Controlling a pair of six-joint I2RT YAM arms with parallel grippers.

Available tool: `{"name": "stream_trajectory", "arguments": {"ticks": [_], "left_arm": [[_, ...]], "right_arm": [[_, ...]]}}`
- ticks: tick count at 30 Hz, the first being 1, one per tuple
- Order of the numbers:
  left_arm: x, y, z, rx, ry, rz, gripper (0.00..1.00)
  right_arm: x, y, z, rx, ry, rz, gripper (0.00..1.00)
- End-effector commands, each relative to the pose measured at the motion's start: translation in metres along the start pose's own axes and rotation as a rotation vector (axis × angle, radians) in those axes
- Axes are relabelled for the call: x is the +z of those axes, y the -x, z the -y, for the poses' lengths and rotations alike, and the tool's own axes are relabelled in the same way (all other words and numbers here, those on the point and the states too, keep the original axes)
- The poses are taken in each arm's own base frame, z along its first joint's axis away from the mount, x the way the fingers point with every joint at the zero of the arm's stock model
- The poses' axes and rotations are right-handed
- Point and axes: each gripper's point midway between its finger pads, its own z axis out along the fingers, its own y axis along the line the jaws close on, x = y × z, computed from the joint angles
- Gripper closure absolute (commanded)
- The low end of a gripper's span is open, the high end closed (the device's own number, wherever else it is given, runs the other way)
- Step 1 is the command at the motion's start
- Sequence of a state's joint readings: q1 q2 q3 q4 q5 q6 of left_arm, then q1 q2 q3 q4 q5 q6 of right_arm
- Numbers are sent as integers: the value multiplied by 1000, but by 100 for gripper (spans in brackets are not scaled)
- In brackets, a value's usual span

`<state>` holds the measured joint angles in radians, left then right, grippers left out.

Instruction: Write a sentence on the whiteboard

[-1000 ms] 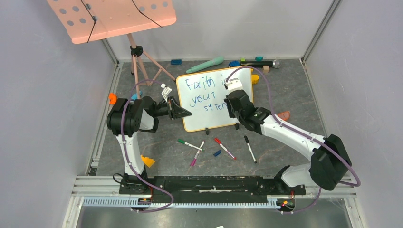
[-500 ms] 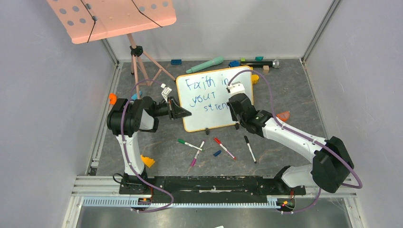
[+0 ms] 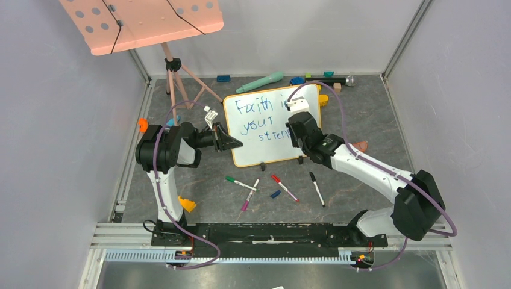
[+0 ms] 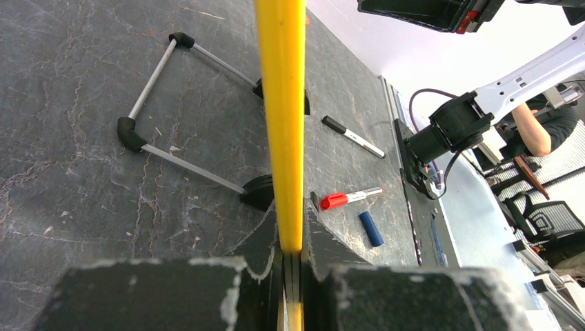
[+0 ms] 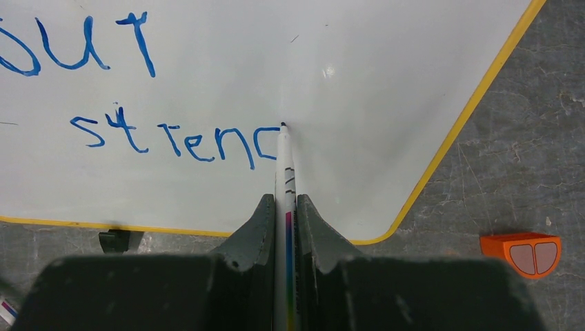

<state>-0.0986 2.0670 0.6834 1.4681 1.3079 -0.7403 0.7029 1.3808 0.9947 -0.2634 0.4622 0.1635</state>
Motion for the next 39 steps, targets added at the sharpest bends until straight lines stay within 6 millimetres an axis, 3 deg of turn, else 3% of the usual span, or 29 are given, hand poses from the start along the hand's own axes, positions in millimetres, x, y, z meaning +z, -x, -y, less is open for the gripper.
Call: {"name": "stream_trajectory", "arguments": {"ticks": [1,11,16,26,32,39], "left_arm": [[2,5,12,211,-71,-23,98],[2,5,12,211,-71,-23,98],[2,6,12,212,-72,-23,98],[2,5,12,211,-72,-23,98],[3,5,13,211,-73,-24,98],[2,5,12,210,-72,-24,98]], "right_arm": [[-2,5,4,11,-11,23,100],[-4,-36,3,10,21,-42,100],[-5,-43,-8,26,84,-40,100],[-7,-10,-28,50,173,38,100],[-21,8,-13,70,132,90,100],[-23,15,11,96,48,107,100]]}}
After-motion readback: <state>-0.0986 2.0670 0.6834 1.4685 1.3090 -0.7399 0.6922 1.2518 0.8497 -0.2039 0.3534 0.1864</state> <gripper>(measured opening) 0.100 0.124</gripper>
